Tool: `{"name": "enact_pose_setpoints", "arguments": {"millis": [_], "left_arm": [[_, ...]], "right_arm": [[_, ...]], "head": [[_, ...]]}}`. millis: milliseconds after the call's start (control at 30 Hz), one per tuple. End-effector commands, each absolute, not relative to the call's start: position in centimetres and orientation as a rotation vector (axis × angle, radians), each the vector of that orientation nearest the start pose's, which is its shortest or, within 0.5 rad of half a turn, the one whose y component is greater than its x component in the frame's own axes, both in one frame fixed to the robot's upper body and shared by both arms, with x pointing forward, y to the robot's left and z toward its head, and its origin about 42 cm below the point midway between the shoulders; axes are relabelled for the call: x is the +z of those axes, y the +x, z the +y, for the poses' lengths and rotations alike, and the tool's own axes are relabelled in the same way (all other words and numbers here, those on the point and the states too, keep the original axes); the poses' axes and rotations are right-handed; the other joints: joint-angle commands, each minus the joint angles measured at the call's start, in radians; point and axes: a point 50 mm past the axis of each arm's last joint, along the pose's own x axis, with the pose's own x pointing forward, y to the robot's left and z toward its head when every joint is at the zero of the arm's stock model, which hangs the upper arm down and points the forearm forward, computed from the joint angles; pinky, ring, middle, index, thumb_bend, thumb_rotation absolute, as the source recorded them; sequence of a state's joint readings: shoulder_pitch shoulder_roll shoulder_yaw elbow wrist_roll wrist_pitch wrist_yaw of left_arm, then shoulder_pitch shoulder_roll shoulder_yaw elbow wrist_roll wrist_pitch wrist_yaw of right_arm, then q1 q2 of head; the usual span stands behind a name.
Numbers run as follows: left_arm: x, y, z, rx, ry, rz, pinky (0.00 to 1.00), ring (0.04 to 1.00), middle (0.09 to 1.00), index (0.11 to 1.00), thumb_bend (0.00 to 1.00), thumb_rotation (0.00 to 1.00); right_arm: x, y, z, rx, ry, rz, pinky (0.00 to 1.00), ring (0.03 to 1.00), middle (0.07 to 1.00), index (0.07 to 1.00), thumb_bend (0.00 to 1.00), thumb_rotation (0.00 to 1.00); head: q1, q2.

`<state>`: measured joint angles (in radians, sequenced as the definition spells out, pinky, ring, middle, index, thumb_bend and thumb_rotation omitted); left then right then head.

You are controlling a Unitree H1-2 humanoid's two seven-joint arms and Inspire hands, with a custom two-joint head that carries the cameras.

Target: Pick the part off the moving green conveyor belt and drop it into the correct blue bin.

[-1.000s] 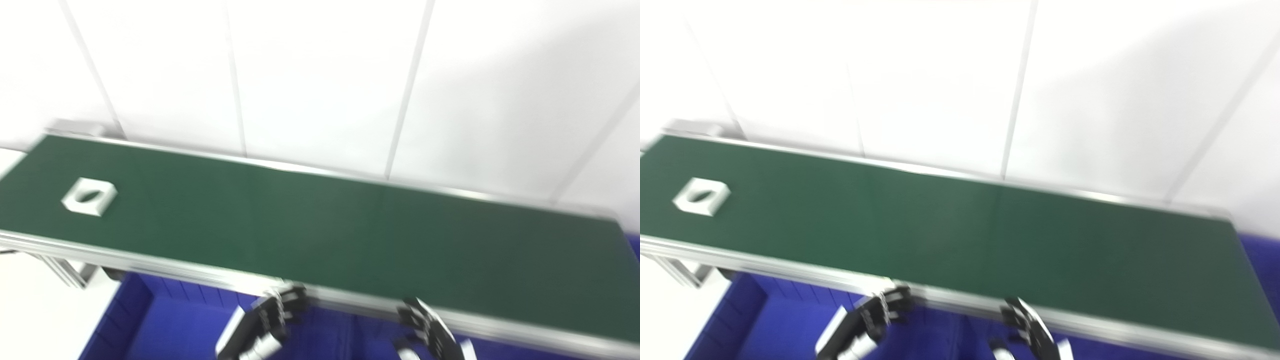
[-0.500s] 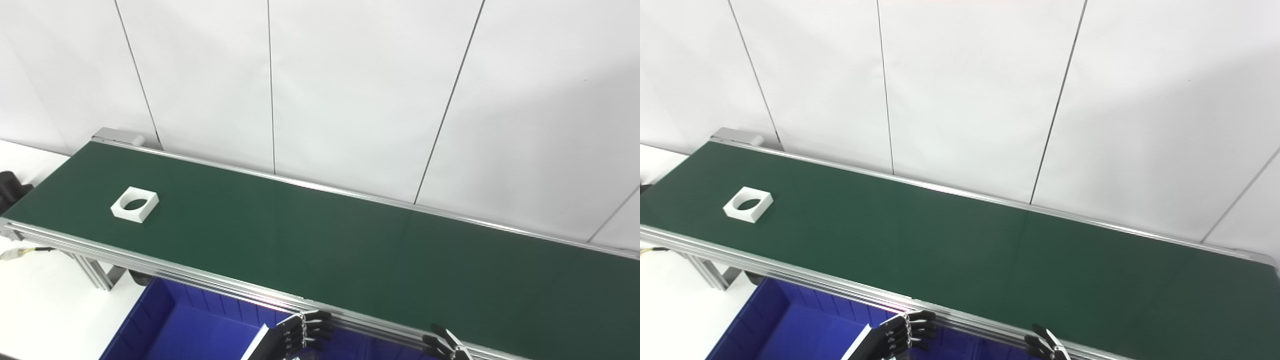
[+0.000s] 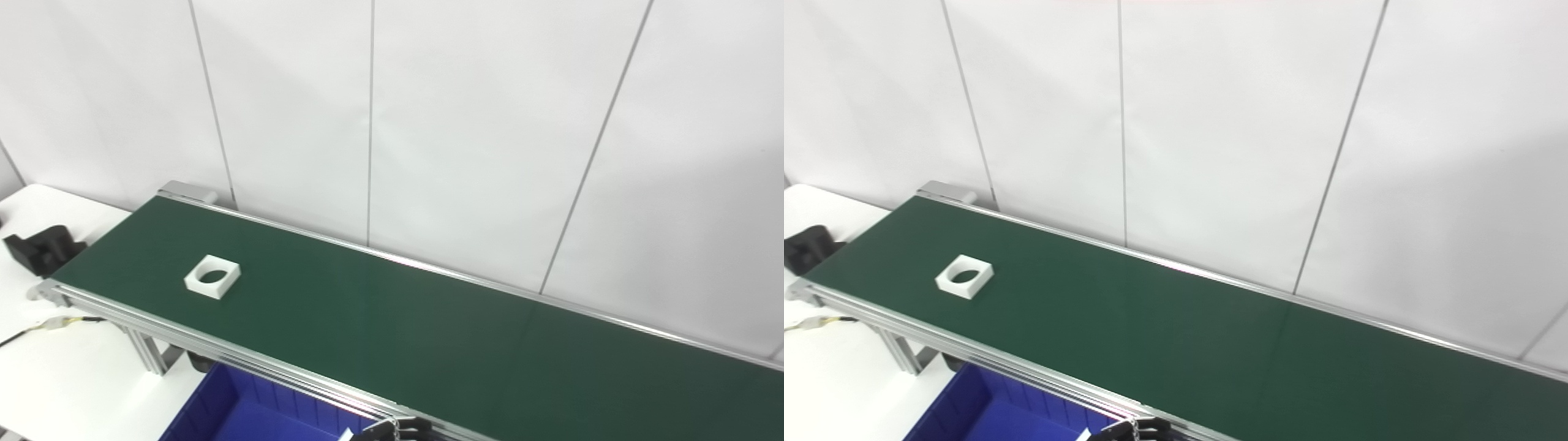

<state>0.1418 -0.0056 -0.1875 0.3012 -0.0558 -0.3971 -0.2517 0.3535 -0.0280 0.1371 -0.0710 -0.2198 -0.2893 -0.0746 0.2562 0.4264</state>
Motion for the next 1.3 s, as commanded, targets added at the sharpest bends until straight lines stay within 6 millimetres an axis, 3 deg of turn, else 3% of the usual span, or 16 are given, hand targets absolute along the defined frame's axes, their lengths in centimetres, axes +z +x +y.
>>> {"name": "enact_pose_setpoints", "arguments": {"millis": [0,167,600,767,1167,1267], "left_arm": [[2.1,21.9,15.4,-0.395,-0.062,-0.058,0.63,0.703,0.732,0.747,0.98,0.58],[3.2,22.2,15.9,-0.389,-0.044,-0.088,0.63,0.699,0.728,0.741,0.96,0.55],[8.8,23.6,17.9,-0.461,0.092,-0.172,0.59,0.676,0.714,0.718,0.96,0.62],[11.0,24.2,18.7,-0.484,0.155,-0.200,0.59,0.675,0.714,0.718,0.91,0.63],[15.8,25.9,19.6,-0.508,0.321,-0.272,0.68,0.738,0.740,0.710,0.90,0.54],[16.6,26.7,19.8,-0.508,0.371,-0.284,0.70,0.756,0.754,0.715,0.84,0.48]], "right_arm": [[6.5,16.6,-19.5,0.035,-0.184,-0.061,0.73,0.796,0.814,0.890,0.36,0.72],[6.4,16.8,-19.4,0.034,-0.182,-0.069,0.71,0.786,0.809,0.887,0.33,0.74],[6.3,17.2,-19.3,0.024,-0.175,-0.067,0.70,0.776,0.809,0.885,0.37,0.78],[6.2,17.4,-19.4,0.031,-0.180,-0.072,0.69,0.777,0.809,0.886,0.36,0.78],[5.9,18.1,-19.2,0.036,-0.177,-0.067,0.69,0.778,0.809,0.885,0.36,0.76],[6.0,18.1,-19.1,0.040,-0.176,-0.076,0.69,0.777,0.807,0.886,0.34,0.76]], "head": [[-0.001,0.000],[-0.001,-0.002],[0.029,-0.009],[0.033,-0.009],[0.028,-0.015],[0.018,-0.007]]}}
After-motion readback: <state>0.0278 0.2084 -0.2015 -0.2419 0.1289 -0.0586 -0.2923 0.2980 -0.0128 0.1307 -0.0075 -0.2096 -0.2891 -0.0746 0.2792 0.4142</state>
